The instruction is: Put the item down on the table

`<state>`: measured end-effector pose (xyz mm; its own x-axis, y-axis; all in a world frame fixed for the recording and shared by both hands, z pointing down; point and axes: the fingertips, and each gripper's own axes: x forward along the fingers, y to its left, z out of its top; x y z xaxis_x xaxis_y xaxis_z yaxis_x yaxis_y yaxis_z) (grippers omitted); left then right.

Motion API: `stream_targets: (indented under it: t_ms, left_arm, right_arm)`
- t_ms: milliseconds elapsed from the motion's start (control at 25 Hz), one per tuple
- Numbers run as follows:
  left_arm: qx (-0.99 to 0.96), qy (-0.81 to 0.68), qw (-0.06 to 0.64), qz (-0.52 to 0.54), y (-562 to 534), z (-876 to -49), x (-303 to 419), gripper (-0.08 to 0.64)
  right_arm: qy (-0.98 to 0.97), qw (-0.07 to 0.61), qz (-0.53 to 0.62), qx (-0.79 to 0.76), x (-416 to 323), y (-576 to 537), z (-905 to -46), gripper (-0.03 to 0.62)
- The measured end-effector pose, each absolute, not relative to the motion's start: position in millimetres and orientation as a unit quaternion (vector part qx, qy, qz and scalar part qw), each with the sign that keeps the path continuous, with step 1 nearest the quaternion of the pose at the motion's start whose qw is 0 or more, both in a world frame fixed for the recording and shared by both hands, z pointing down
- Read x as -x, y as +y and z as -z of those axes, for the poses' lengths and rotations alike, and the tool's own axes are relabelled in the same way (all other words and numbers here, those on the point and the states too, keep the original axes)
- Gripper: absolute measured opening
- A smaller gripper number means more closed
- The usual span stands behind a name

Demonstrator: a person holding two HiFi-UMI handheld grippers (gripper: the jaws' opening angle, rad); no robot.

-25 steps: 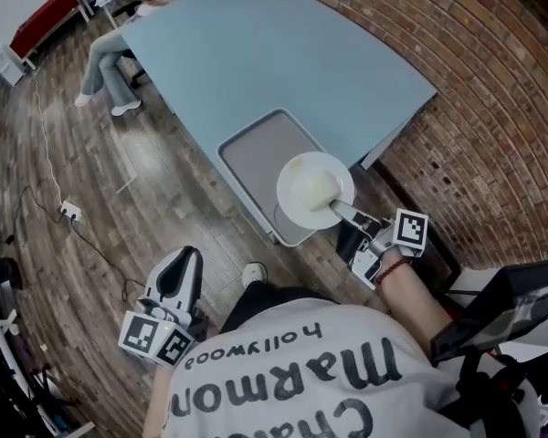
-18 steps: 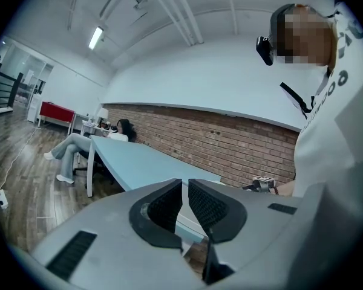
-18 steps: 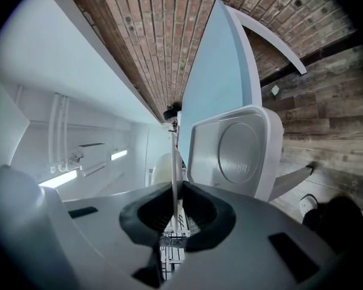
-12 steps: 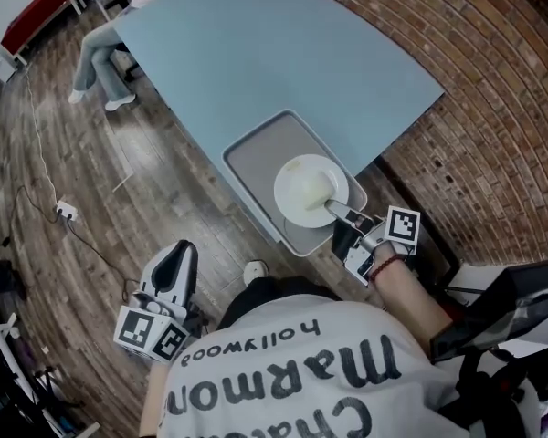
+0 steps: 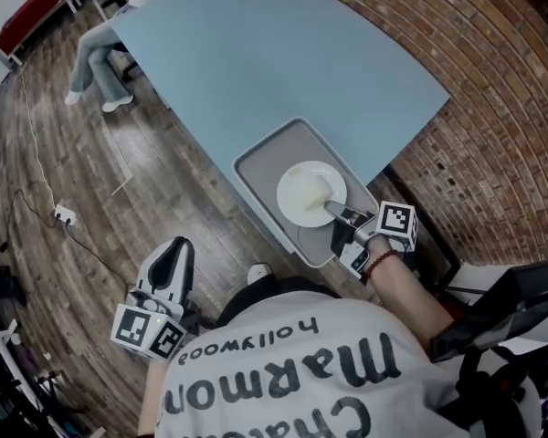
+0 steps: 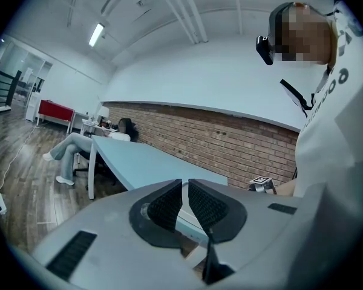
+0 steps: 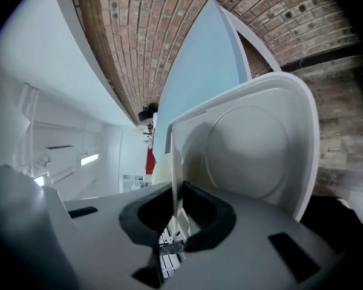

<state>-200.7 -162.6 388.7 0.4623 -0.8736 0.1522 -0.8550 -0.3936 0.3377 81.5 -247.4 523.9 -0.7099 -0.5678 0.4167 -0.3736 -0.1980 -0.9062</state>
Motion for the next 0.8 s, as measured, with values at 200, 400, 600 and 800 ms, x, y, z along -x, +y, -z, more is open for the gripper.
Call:
stream_targets:
  t_ms: [200, 400, 600, 800]
  left_arm:
    - [-0.837, -0.512, 0.192, 0.025, -176.4, -392.1, 219.2, 0.037]
    - [-0.836, -0.514, 0.191, 0.033, -196.4, -392.3, 248.4, 0.037]
    - [-0.837, -0.510, 0.193, 0.040, -212.6, -396.4, 265.4, 0.037]
    - [-0.838, -0.509, 0.194, 0.046, -222.8, -398.8, 274.9, 0.037]
  right_arm:
    - [0.610, 0.059, 0.680, 0.403, -69.6, -255.6, -532.6, 0.029]
    - [0.603, 0.047, 0.669, 0.432, -58.2, -270.4, -536.5, 0.028]
    - [0.586, 0.041, 0.664, 0.462, -52.3, -281.6, -541.2, 0.028]
    - [0.596, 0.007, 0.643, 0.482, -44.8, -292.5, -540.9, 0.028]
